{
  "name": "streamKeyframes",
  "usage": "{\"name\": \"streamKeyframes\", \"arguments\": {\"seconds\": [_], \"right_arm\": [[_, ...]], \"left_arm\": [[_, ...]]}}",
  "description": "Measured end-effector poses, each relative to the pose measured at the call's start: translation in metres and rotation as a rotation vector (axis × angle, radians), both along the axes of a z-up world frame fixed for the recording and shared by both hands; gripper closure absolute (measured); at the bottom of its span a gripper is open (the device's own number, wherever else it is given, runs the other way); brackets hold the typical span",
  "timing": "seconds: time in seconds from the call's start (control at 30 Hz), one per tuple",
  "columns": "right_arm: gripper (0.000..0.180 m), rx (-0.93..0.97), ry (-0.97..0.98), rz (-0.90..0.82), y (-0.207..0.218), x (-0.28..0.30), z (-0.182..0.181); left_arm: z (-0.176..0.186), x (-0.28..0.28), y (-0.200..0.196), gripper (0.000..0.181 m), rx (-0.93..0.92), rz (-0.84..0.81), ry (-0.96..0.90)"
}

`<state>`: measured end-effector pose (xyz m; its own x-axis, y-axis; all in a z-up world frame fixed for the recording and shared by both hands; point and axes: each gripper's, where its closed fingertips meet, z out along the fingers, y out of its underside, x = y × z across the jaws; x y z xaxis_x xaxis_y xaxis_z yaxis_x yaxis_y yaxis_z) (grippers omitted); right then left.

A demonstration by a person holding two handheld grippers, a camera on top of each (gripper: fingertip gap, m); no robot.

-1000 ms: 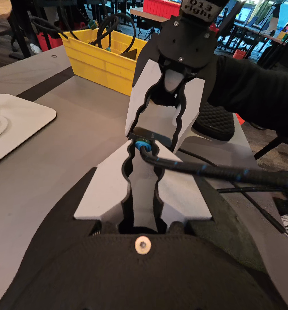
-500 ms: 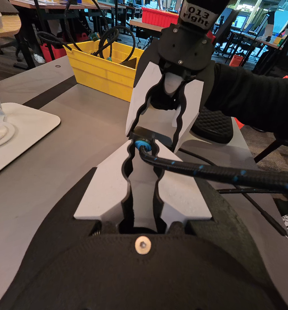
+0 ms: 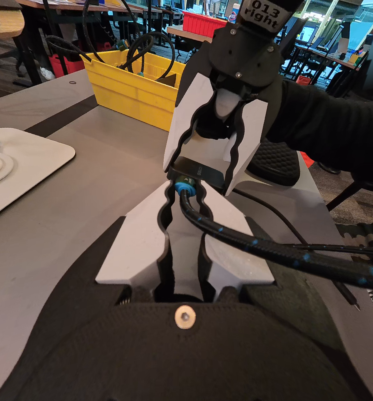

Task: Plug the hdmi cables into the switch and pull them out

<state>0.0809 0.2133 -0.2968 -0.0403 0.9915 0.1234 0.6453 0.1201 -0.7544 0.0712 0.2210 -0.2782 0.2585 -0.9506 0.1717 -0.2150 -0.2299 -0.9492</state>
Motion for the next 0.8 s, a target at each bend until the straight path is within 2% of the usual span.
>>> {"name": "streamKeyframes", "arguments": {"seconds": [0.4,0.8], "right_arm": [[0.119,0.025,-0.021,0.021,-0.0035,-0.0015,0.0027],[0.119,0.043,-0.041,-0.02,0.0013,-0.0029,0.004]], "left_arm": [[0.0016,-0.0016,-0.0038,0.163,-0.018,-0.034,-0.021],[0.0025,-0.002,0.0011,0.163,-0.029,0.011,-0.052]]}}
